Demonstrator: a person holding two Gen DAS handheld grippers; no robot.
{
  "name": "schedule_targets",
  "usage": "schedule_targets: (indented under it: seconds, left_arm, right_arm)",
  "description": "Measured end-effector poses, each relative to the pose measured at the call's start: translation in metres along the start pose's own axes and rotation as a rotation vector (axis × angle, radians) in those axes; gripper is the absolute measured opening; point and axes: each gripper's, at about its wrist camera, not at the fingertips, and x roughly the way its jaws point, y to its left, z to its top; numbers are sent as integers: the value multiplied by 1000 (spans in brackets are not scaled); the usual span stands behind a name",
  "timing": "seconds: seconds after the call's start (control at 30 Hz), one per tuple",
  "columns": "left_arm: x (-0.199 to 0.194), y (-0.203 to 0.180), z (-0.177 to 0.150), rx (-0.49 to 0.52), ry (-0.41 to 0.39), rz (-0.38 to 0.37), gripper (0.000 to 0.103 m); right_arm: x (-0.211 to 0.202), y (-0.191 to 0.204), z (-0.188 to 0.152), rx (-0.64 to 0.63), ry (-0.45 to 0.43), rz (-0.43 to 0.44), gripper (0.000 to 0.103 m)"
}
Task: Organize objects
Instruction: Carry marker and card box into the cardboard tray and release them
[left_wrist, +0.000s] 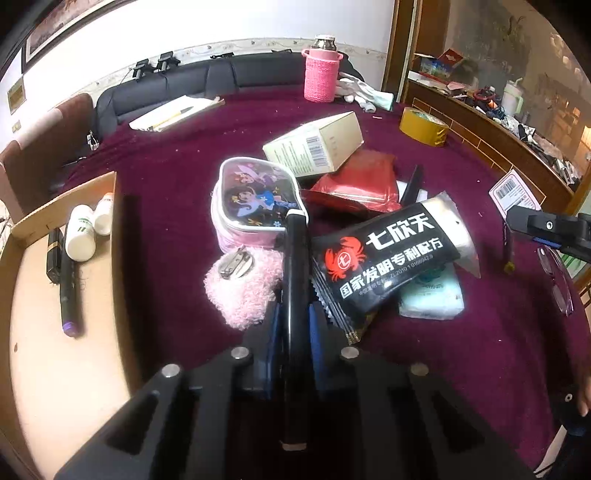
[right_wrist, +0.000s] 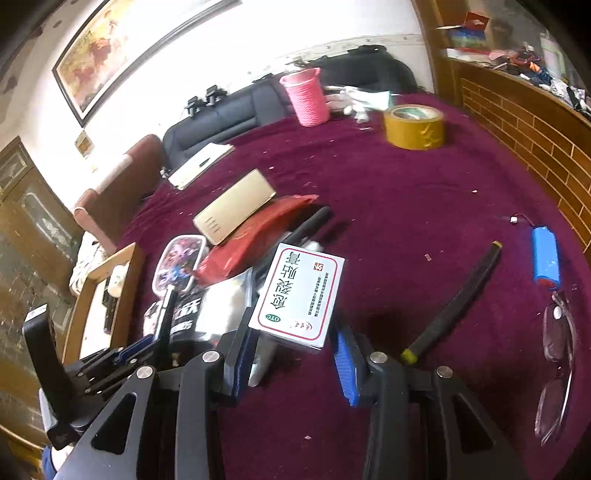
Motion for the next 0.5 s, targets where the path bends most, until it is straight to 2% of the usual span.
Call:
schedule_targets:
  seconds: [0.13, 0.27, 0.5]
  left_arm:
    - [-9, 12, -5, -76, -10, -93, 15]
    - [-29, 22, -6, -124, -52, -148, 15]
    - [-67, 54, -10, -208, -124, -176, 15]
  right_arm:
    - [-2, 9, -5, -17, 7, 37, 42]
    - [-2, 24, -8, -49, 10, 66, 42]
    - [4, 62, -13, -122, 49, 121, 43]
